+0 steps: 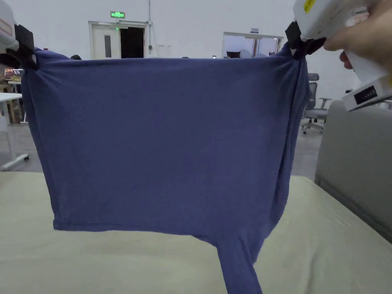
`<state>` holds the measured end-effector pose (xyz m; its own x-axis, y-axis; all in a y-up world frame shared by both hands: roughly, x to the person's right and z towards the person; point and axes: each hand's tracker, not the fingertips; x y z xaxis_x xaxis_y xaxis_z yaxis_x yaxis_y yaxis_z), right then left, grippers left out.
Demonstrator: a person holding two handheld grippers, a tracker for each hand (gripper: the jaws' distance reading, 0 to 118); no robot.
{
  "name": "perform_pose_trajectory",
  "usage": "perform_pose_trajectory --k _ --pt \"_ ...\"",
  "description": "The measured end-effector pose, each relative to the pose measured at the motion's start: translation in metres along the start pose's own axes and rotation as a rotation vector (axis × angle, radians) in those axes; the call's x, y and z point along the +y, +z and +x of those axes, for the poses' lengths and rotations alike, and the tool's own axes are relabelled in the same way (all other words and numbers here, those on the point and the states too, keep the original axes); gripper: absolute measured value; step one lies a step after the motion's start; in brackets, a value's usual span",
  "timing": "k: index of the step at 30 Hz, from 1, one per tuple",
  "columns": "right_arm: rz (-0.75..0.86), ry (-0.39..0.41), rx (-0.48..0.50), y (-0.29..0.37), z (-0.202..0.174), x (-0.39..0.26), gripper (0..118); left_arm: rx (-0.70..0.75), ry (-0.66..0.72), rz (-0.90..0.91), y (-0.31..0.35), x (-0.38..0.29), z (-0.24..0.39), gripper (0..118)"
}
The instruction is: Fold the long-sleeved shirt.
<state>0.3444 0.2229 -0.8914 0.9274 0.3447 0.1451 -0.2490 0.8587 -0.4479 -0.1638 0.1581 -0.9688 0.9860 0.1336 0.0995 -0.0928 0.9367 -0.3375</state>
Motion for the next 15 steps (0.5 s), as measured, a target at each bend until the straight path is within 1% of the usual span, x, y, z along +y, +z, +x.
perform_pose_trajectory --k 3,4,6,8,9,10,11,13,15 --pt "0.033 -0.003 -0.071 -0.006 0.003 0.039 0 0.009 0.038 0.039 -0.003 0.039 0.006 0" --pt "0.045 -0.002 -0.069 -0.014 0.004 0.056 0 0.005 0.076 0.064 -0.004 0.051 0.008 0" --pt "0.098 0.002 -0.13 -0.014 0.005 0.079 0 -0.01 0.104 0.128 0.006 0.066 0.018 0" --pt "0.17 -0.009 -0.154 -0.005 0.007 0.097 0 0.005 0.094 0.137 0.009 0.081 0.026 0" --pt "0.181 -0.023 -0.171 -0.003 0.009 0.104 0 0.012 0.089 0.152 0.011 0.087 0.03 0" --pt "0.225 -0.043 -0.179 0.0 0.012 0.108 0 0.013 0.083 0.172 0.014 0.091 0.033 0" --pt "0.221 -0.048 -0.175 -0.002 0.014 0.111 0 0.021 0.068 0.195 0.017 0.094 0.037 0" --pt "0.239 -0.033 -0.199 0.001 0.013 0.109 0 0.015 0.029 0.208 0.017 0.096 0.042 0" --pt "0.233 -0.025 -0.196 -0.01 0.013 0.102 0 0.032 0.004 0.203 0.011 0.091 0.042 0"
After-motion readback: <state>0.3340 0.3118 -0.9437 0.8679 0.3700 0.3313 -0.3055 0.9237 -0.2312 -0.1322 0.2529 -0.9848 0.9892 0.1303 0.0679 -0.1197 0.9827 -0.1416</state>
